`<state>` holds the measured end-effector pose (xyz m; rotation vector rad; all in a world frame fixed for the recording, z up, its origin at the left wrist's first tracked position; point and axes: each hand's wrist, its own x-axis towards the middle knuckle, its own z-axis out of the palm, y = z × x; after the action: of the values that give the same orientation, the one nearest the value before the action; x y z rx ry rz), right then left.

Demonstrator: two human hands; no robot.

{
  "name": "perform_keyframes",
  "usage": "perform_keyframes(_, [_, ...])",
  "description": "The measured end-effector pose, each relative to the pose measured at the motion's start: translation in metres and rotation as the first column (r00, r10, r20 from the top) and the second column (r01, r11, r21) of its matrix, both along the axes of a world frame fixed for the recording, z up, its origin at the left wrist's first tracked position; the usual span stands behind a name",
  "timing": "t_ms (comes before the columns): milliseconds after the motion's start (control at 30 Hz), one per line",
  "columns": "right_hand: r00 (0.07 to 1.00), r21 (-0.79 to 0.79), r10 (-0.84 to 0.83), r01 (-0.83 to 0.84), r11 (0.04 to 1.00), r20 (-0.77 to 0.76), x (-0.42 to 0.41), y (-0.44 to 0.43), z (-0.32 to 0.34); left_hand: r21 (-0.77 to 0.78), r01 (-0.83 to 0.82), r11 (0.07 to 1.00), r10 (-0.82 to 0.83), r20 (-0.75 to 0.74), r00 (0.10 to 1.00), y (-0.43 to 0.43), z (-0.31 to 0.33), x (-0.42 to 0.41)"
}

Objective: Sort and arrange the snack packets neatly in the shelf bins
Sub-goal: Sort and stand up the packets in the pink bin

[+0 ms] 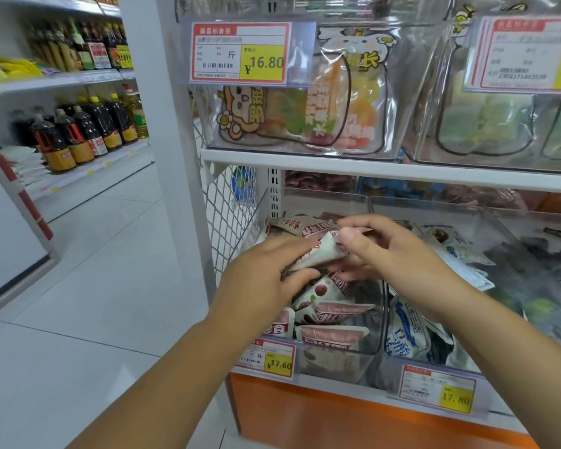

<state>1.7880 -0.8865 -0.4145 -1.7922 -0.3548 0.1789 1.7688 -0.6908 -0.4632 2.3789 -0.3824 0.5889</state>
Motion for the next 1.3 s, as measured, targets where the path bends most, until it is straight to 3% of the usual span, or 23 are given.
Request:
perform_keyframes(133, [0.998,-0.067,0.031,-0.027,0.997,0.057,0.003,-0.008,-0.003,-0.225,0.051,0.973,-0.101,-0.217,0.971,0.001,0.007,-0.002])
perform_keyframes(267, [0.988,0.05,0.149,-0.151,0.987,0.041,0.005,-0.01,-0.001,-0.298,0.029,0.954,-0.111,-0.261,0.959,0.0,0.008,-0.002])
perform_keyframes(333, [0.991,0.069,0.132,-0.134,0.989,0.03,0.006,-0.009,-0.003,-0.348,0.002,0.937,-0.099,-0.259,0.961,-0.002,0.006,0.001])
perform_keyframes(467, [0.961,-0.27,0.004,0.074,0.96,0.277,0.014,-0.017,0.009,-0.38,-0.057,0.923,-0.065,-0.3,0.952,-0.004,0.007,0.002])
perform_keyframes(567, [0.924,-0.41,0.087,0.08,0.908,0.373,0.018,-0.031,0.025,-0.267,-0.009,0.964,-0.112,-0.434,0.894,-0.004,0.007,-0.006])
perform_keyframes(667, [0.912,-0.668,0.316,-0.066,0.741,0.26,0.014,-0.025,0.023,-0.089,0.104,0.991,-0.135,-0.517,0.845,-0.004,0.002,-0.014])
perform_keyframes(733, [0.877,-0.786,0.413,-0.07,0.614,0.244,0.015,-0.016,0.013,-0.052,0.102,0.993,-0.114,-0.526,0.843,0.0,0.0,-0.015])
perform_keyframes(867, [0.859,-0.904,0.512,-0.207,0.373,0.015,0.02,-0.007,0.013,-0.023,0.092,0.995,-0.091,-0.513,0.854,0.006,0.001,-0.016])
perform_keyframes(967, [0.833,-0.933,0.543,-0.273,0.232,-0.109,0.022,-0.003,0.019,0.102,0.158,0.982,-0.077,-0.546,0.834,0.006,0.001,-0.018])
perform_keyframes(1067, [0.803,-0.955,0.595,-0.205,0.215,-0.039,0.028,0.005,0.011,0.205,0.197,0.959,-0.046,-0.571,0.82,0.004,0.003,-0.017])
perform_keyframes(1167, [0.808,-0.956,0.589,-0.18,0.231,-0.009,0.033,0.006,0.012,0.173,0.184,0.968,-0.046,-0.597,0.801,0.003,0.004,-0.014])
perform_keyframes(1300, [0.79,-0.985,0.611,-0.14,0.099,-0.05,0.032,0.01,0.009,0.135,0.244,0.96,-0.101,-0.646,0.757,0.004,0.005,-0.006])
